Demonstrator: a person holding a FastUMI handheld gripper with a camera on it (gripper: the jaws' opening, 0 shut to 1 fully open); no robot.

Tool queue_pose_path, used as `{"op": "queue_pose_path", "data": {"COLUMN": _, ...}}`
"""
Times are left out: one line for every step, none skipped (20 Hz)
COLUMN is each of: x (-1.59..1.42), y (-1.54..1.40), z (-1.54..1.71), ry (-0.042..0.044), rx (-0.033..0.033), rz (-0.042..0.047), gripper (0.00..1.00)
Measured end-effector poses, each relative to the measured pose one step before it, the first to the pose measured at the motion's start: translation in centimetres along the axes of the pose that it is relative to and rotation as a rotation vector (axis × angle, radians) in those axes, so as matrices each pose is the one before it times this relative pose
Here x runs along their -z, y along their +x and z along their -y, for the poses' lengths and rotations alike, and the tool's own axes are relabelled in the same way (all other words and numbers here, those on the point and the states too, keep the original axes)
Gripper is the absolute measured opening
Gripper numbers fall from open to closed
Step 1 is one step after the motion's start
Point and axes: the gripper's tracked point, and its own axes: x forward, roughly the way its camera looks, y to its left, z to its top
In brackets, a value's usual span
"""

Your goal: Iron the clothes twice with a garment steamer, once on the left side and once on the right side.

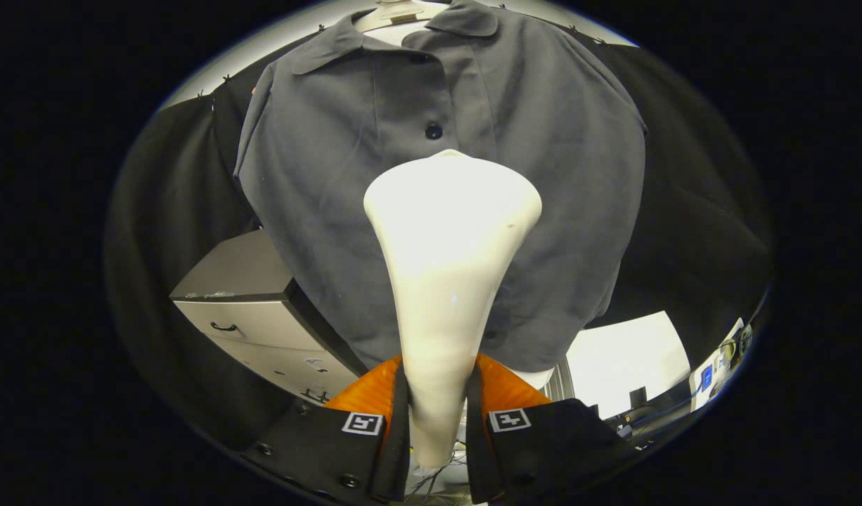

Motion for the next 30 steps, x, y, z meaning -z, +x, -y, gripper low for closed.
{"op": "queue_pose_path", "data": {"x": -0.969, "y": -0.425, "z": 0.178, "ry": -0.00495, "rx": 0.00265, "rz": 0.01227, "gripper": 0.41}}
{"op": "queue_pose_path", "data": {"x": -0.930, "y": -0.329, "z": 0.193, "ry": -0.00138, "rx": 0.00175, "rz": 0.01384, "gripper": 0.41}}
{"op": "queue_pose_path", "data": {"x": -0.934, "y": -0.366, "z": 0.199, "ry": 0.00083, "rx": 0.00089, "rz": 0.01243, "gripper": 0.41}}
{"op": "queue_pose_path", "data": {"x": -0.949, "y": -0.384, "z": 0.287, "ry": 0.00497, "rx": 0.00048, "rz": 0.01422, "gripper": 0.41}}
{"op": "queue_pose_path", "data": {"x": -1.086, "y": -0.298, "z": 0.340, "ry": 0.00510, "rx": -0.00059, "rz": 0.01444, "gripper": 0.41}}
{"op": "queue_pose_path", "data": {"x": -0.970, "y": -0.386, "z": 0.329, "ry": 0.00612, "rx": 0.00385, "rz": 0.01529, "gripper": 0.41}}
{"op": "queue_pose_path", "data": {"x": -1.006, "y": -0.299, "z": 0.486, "ry": 0.00304, "rx": 0.00843, "rz": 0.01491, "gripper": 0.41}}
{"op": "queue_pose_path", "data": {"x": -1.142, "y": -0.206, "z": 0.823, "ry": -0.00084, "rx": 0.00863, "rz": 0.01451, "gripper": 0.41}}
{"op": "queue_pose_path", "data": {"x": -1.086, "y": -0.186, "z": 0.583, "ry": -0.00061, "rx": 0.00778, "rz": 0.01296, "gripper": 0.41}}
{"op": "queue_pose_path", "data": {"x": -0.868, "y": -0.220, "z": 0.535, "ry": 0.00239, "rx": 0.00544, "rz": 0.01112, "gripper": 0.41}}
{"op": "queue_pose_path", "data": {"x": -0.996, "y": -0.172, "z": 0.194, "ry": 0.00439, "rx": 0.00152, "rz": 0.01033, "gripper": 0.41}}
{"op": "queue_pose_path", "data": {"x": -0.688, "y": 0.092, "z": 0.407, "ry": 0.00228, "rx": 0.00048, "rz": 0.01006, "gripper": 0.41}}
{"op": "queue_pose_path", "data": {"x": -0.864, "y": 0.159, "z": 0.645, "ry": 0.00232, "rx": 0.00179, "rz": 0.01010, "gripper": 0.41}}
{"op": "queue_pose_path", "data": {"x": -0.773, "y": 0.026, "z": 0.443, "ry": 0.00281, "rx": 0.00232, "rz": 0.00681, "gripper": 0.41}}
{"op": "queue_pose_path", "data": {"x": -0.720, "y": 0.125, "z": 0.321, "ry": 0.00209, "rx": 0.00023, "rz": 0.00571, "gripper": 0.41}}
{"op": "queue_pose_path", "data": {"x": -0.373, "y": 0.277, "z": 0.426, "ry": 0.00387, "rx": 0.00061, "rz": 0.00292, "gripper": 0.41}}
{"op": "queue_pose_path", "data": {"x": -0.335, "y": 0.296, "z": 0.315, "ry": 0.00107, "rx": -0.00284, "rz": 0.00036, "gripper": 0.41}}
{"op": "queue_pose_path", "data": {"x": -0.294, "y": 0.390, "z": 0.482, "ry": 0.00113, "rx": -0.00519, "rz": -0.00052, "gripper": 0.41}}
{"op": "queue_pose_path", "data": {"x": -0.142, "y": 0.441, "z": 0.314, "ry": -0.00277, "rx": -0.00519, "rz": -0.00479, "gripper": 0.41}}
{"op": "queue_pose_path", "data": {"x": -0.030, "y": 0.341, "z": 0.306, "ry": -0.00622, "rx": -0.00176, "rz": -0.00464, "gripper": 0.41}}
{"op": "queue_pose_path", "data": {"x": 0.161, "y": 0.444, "z": 0.211, "ry": -0.01406, "rx": -0.00663, "rz": -0.00775, "gripper": 0.41}}
{"op": "queue_pose_path", "data": {"x": 0.120, "y": 0.613, "z": 0.045, "ry": -0.00878, "rx": -0.01222, "rz": -0.00847, "gripper": 0.41}}
{"op": "queue_pose_path", "data": {"x": 0.301, "y": 0.423, "z": -0.156, "ry": -0.00435, "rx": -0.01567, "rz": -0.00948, "gripper": 0.41}}
{"op": "queue_pose_path", "data": {"x": 0.241, "y": 0.688, "z": -0.236, "ry": -0.00488, "rx": -0.01926, "rz": -0.01058, "gripper": 0.41}}
{"op": "queue_pose_path", "data": {"x": 0.454, "y": 0.358, "z": -0.070, "ry": -0.00095, "rx": -0.01601, "rz": -0.00723, "gripper": 0.41}}
{"op": "queue_pose_path", "data": {"x": 0.556, "y": 0.291, "z": -0.130, "ry": -0.00136, "rx": -0.01148, "rz": -0.00835, "gripper": 0.41}}
{"op": "queue_pose_path", "data": {"x": 0.652, "y": 0.229, "z": -0.060, "ry": -0.00082, "rx": -0.00855, "rz": -0.00717, "gripper": 0.41}}
{"op": "queue_pose_path", "data": {"x": 0.839, "y": 0.226, "z": -0.018, "ry": -0.00404, "rx": -0.00651, "rz": -0.00915, "gripper": 0.41}}
{"op": "queue_pose_path", "data": {"x": 0.860, "y": 0.306, "z": -0.019, "ry": -0.00317, "rx": -0.00298, "rz": -0.01034, "gripper": 0.41}}
{"op": "queue_pose_path", "data": {"x": 0.697, "y": 0.506, "z": -0.009, "ry": -0.00557, "rx": -0.00459, "rz": -0.01273, "gripper": 0.41}}
